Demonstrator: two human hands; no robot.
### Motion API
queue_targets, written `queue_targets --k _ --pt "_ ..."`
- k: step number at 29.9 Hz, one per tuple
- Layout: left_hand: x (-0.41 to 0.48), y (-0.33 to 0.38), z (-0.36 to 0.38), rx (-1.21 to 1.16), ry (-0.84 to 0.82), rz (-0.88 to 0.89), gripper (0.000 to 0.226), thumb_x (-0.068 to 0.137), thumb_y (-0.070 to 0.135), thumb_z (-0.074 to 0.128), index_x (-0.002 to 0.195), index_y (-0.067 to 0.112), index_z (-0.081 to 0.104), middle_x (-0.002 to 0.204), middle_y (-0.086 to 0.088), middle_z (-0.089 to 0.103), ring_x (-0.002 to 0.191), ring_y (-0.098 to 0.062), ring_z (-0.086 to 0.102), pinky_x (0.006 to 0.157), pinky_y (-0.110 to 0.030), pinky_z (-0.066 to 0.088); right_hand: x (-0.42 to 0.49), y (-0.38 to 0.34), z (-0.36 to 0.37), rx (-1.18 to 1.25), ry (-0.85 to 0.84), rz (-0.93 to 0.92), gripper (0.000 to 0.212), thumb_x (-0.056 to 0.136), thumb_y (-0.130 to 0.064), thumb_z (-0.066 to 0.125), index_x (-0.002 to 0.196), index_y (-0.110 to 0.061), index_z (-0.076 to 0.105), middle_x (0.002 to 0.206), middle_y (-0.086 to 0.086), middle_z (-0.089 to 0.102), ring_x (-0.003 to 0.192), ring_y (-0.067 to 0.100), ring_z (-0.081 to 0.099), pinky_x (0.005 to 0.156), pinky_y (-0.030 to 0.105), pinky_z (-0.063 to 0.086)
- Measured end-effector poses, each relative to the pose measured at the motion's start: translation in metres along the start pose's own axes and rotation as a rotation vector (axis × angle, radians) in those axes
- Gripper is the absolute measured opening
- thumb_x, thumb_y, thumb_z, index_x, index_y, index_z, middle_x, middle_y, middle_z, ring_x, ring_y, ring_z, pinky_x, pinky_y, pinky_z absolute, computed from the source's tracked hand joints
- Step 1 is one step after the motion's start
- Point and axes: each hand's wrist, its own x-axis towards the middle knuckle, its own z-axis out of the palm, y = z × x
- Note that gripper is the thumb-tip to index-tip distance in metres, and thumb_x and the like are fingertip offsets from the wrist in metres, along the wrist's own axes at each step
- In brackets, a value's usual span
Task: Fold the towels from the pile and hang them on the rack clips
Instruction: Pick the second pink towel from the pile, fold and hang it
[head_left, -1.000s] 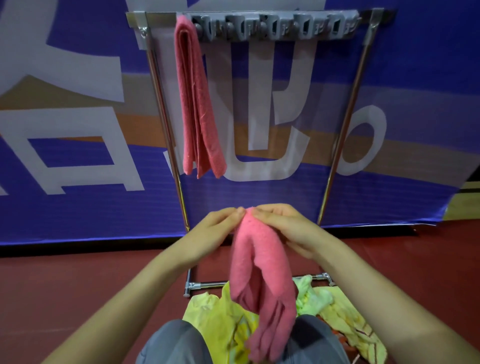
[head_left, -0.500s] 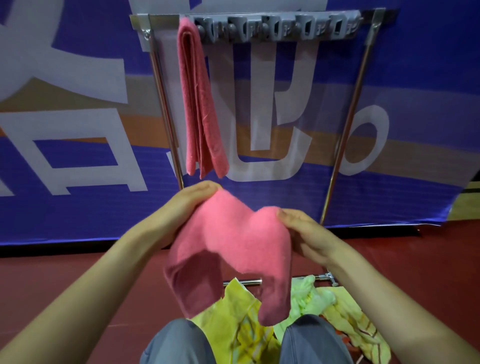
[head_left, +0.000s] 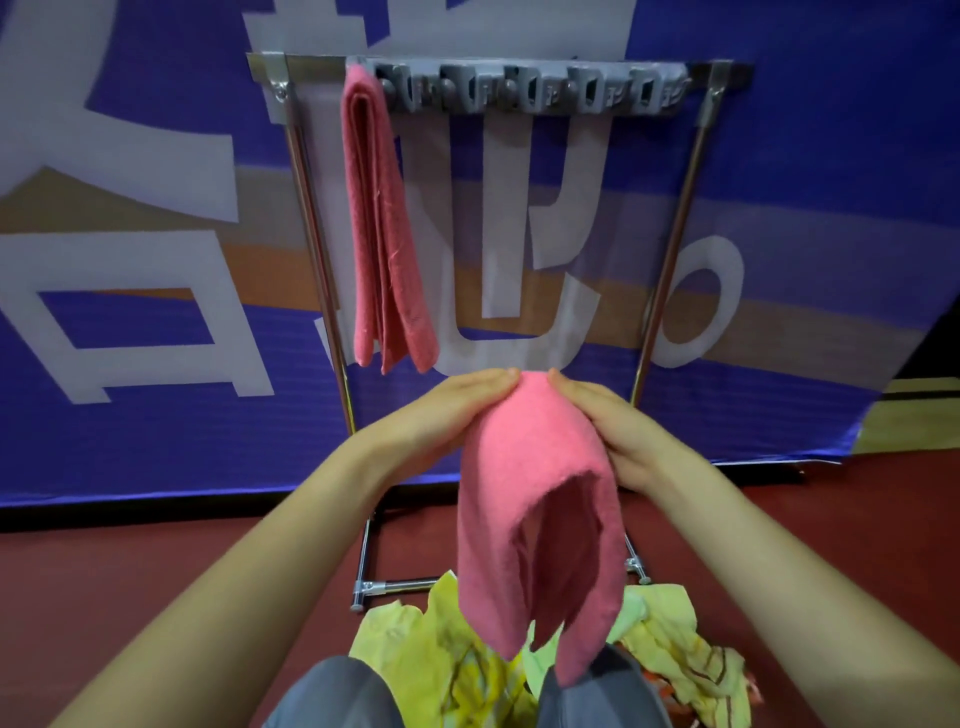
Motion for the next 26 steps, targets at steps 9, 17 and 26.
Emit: queue_targets --k 9,17,26 --pt "0.021 0.037 0.002 -0.038 0.015 0.086 0.025 0.092 0.014 0.041 0.08 0.018 0.062 0.071 0.009 0.067 0.075 -0.007 0.056 0.072 -0.019 0.044 -0.002 -0.031 -0.009 -0.117 0.039 0.038 0.037 0.076 -0.039 0.052 0.104 -0.019 0.065 0.095 -0.003 0.073 0.095 0.014 0.062 0.089 0.028 0.044" --pt "0.065 0.073 -0.035 0.061 0.049 0.143 0.022 0.092 0.026 0.043 0.081 0.02 0.062 0.077 0.01 0.061 0.079 -0.006 0.053 0.076 -0.018 0.044 0.053 -0.084 -0.005 0.025 0.128 -0.194 0.031 0.07 -0.031 0.055 0.087 -0.01 0.07 0.085 0.006 0.074 0.077 0.013 0.069 0.07 0.023 0.055" --pt "0.145 0.13 -0.091 -0.108 0.322 0.29 0.052 0.093 0.043 0.032 0.074 0.013 0.07 0.079 -0.005 0.074 0.081 -0.017 0.066 0.088 -0.031 0.047 0.159 -0.149 0.005 0.012 0.096 -0.316 0.031 0.091 -0.023 0.045 0.09 -0.009 0.073 0.096 0.009 0.073 0.093 0.018 0.069 0.088 0.029 0.053"
